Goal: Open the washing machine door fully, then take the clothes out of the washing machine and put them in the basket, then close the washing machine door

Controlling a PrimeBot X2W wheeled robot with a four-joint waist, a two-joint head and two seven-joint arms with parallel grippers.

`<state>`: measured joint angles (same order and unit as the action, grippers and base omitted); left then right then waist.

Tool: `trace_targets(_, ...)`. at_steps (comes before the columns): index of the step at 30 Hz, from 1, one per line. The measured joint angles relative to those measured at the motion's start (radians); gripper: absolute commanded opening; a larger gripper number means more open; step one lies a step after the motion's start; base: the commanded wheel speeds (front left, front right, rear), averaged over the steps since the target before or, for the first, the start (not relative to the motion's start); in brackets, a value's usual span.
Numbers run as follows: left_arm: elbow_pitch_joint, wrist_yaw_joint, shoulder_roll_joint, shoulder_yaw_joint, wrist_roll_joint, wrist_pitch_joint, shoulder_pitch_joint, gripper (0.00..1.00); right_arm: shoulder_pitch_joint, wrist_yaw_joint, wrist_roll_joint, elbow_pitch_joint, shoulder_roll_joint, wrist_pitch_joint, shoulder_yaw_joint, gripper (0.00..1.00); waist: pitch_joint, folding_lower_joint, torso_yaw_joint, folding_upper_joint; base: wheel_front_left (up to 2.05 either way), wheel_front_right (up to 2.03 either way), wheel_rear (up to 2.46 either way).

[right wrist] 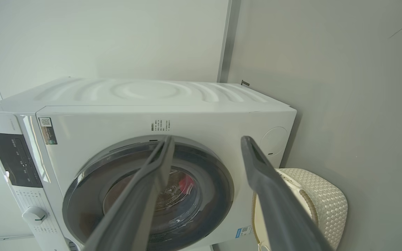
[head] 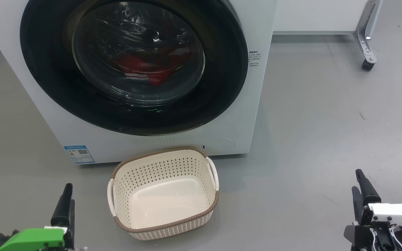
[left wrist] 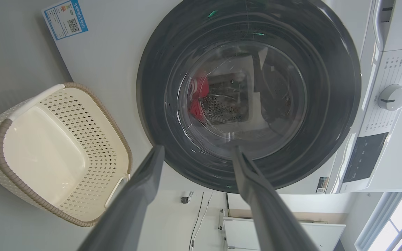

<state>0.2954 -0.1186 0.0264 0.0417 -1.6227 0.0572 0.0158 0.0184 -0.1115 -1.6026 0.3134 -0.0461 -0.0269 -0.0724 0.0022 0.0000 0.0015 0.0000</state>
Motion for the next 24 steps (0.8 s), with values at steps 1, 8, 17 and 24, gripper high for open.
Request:
trace_targets(1, 0.0, 0.0, 0.0, 0.0, 0.0, 0.0, 0.0, 1.0, 0.0, 0.0, 0.0, 0.0, 0.0, 0.0, 0.0, 1.0, 0.0, 0.0, 0.0, 0.0, 0.0, 0.0, 0.0)
trace_targets(8, -0.017, 0.0, 0.021, -0.026, 0.093, -0.038, 0.007, 1.0, 0.017, 0.0, 0.077, 0.0, -0.024, 0.033, 0.021, 1.0, 0.001, 0.0, 0.001, 0.0, 0.0, 0.0, 0.0)
trace_targets(17, -0.025, 0.0, 0.059, -0.065, 0.236, -0.079, 0.016, 1.0, 0.029, 0.0, 0.213, 0.003, -0.059, 0.062, 0.056, 1.0, -0.001, 0.0, 0.005, 0.0, 0.0, 0.0, 0.0)
trace_targets(24, -0.03, 0.001, 0.082, -0.095, 0.361, -0.103, 0.024, 1.0, 0.042, 0.0, 0.352, 0.001, -0.084, 0.085, 0.089, 1.0, -0.004, 0.0, 0.006, 0.0, 0.0, 0.0, 0.0)
